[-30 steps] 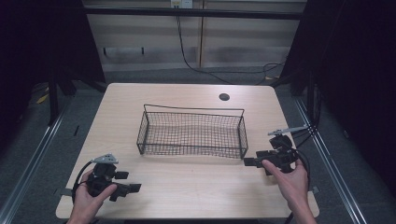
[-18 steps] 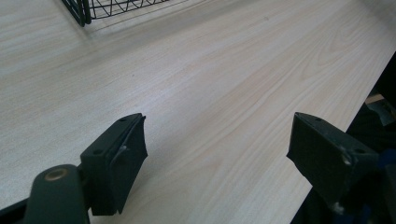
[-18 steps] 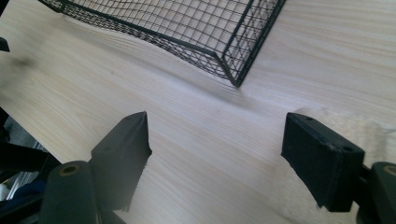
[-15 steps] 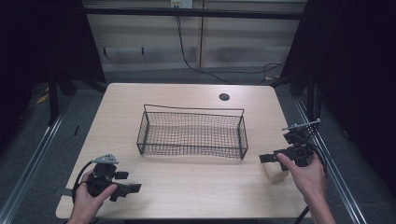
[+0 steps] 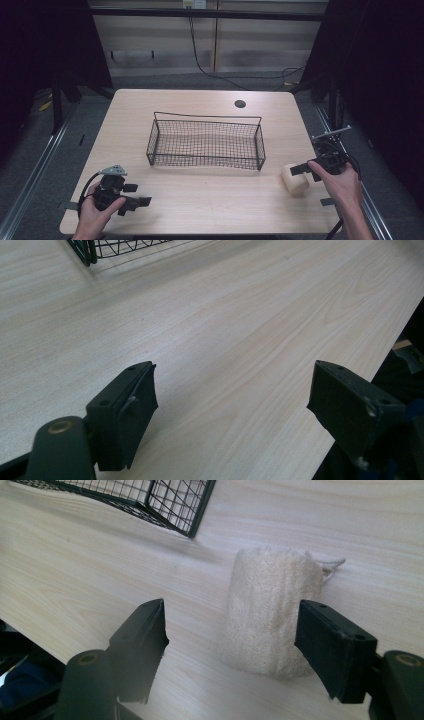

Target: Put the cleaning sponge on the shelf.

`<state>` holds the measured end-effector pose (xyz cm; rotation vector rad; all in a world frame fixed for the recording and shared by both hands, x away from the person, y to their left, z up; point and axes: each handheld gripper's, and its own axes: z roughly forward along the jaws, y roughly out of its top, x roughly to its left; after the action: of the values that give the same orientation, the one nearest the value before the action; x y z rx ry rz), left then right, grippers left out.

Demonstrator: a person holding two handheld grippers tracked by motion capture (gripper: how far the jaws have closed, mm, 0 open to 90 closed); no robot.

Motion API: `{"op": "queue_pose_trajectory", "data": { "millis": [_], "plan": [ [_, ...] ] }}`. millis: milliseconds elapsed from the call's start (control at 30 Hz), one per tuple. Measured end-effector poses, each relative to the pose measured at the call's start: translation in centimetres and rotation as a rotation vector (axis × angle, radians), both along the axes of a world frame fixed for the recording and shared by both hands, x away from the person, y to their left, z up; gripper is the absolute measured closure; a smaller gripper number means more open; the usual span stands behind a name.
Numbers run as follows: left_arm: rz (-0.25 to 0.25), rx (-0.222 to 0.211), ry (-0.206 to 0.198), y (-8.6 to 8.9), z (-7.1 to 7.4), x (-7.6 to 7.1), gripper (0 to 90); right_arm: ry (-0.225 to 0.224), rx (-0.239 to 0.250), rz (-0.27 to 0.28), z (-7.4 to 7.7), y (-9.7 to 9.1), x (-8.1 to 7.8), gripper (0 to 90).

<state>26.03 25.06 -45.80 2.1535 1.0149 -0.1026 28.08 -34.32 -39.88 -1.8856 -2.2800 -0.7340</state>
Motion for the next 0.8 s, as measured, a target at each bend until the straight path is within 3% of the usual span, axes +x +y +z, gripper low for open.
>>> {"op": "queue_pose_trajectory", "data": {
  "millis": [267,800],
  "plan": [
    [0.003,-0.002,-0.002,0.0,0.0,0.0,18.9,0.085,-0.029,0.001,-1.0,-0.4,1.1,26.4],
    [0.001,-0.003,-0.001,0.0,0.0,0.0,18.9,0.182,-0.072,0.027,-3.0,-0.4,2.3,23.6]
  ]
}}
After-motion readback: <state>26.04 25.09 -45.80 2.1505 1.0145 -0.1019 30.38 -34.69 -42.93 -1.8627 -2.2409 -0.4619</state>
